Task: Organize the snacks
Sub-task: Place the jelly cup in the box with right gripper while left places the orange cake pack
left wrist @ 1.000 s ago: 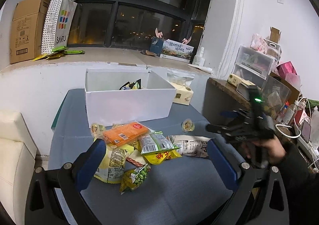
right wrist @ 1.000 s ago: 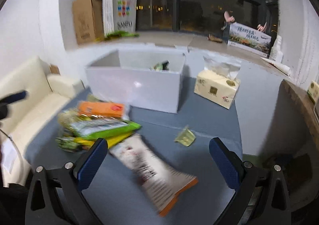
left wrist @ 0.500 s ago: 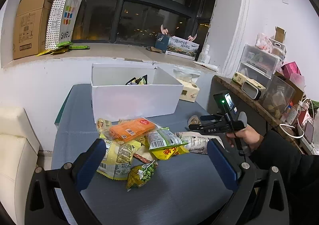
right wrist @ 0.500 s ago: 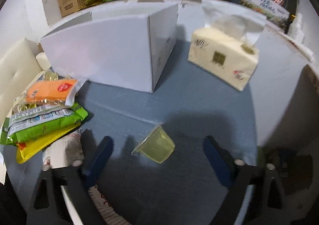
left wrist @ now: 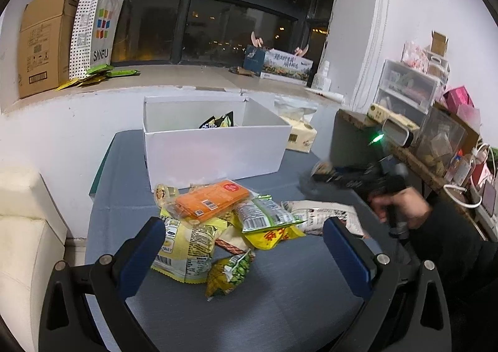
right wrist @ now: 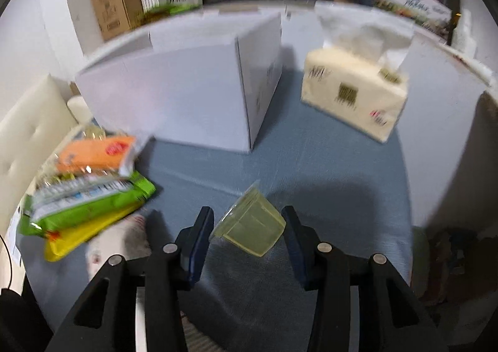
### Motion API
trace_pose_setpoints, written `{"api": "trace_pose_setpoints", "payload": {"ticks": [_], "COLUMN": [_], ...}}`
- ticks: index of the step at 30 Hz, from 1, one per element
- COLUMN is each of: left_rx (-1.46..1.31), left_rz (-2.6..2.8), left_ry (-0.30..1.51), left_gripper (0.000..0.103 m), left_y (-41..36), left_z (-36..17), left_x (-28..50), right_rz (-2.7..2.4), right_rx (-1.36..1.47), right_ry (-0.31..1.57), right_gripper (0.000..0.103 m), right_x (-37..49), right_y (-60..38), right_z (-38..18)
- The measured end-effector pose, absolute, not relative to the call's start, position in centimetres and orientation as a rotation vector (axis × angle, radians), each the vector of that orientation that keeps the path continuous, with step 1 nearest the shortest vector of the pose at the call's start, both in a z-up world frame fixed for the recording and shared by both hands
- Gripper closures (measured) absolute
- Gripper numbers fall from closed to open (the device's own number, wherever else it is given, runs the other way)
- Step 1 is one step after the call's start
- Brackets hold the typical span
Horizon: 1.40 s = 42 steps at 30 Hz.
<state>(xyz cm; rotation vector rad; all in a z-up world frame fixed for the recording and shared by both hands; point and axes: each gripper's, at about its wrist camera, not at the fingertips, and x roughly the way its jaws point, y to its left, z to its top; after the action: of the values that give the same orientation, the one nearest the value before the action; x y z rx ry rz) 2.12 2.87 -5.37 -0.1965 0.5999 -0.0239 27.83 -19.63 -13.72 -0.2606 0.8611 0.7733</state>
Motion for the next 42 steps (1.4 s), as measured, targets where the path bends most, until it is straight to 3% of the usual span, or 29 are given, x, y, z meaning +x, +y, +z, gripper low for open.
{"api": "trace_pose_setpoints", "payload": {"ticks": [12, 22, 24, 25, 28, 42], "left_rx": [-0.036, 0.011, 0.001, 0.001, -0.002, -0.182], "left_rz": [-0.368, -0.431, -0.423, -0.416, -0.389, -0.164], "left_ry": [0.835, 1.055, 1.081, 1.075, 1.033, 0.603], "left_gripper": [0.000, 0.000, 0.008, 0.025, 0.036, 0.043], "left_y": [5.8, 7.2, 7.3, 7.4, 7.7, 8.8], "left_z": [-8.7, -13.8, -14.6, -14.7, -14.3, -6.2], "left_x": [14.5, 21.5, 21.5, 21.4, 20.4, 8.1], "right_rz": [0.967, 1.070, 1.072, 1.079, 1.080, 1.065], "right_rx": [0.001, 0.030, 0.027, 0.030, 0.038, 0.028], "right_ry": [0.683, 0.626, 0.625, 0.627, 0.635, 0.653], "right_gripper": [0.054, 0.054, 0.054, 0.054, 0.054, 0.054], "right_x": [18.6, 14.5, 14.4, 14.5, 14.5, 14.6], "right_y": [-23.9, -24.2, -24.2, -24.2, -24.2, -22.6], "right_z": [-5.8, -4.1, -4.2, -4.3, -4.6, -5.6]}}
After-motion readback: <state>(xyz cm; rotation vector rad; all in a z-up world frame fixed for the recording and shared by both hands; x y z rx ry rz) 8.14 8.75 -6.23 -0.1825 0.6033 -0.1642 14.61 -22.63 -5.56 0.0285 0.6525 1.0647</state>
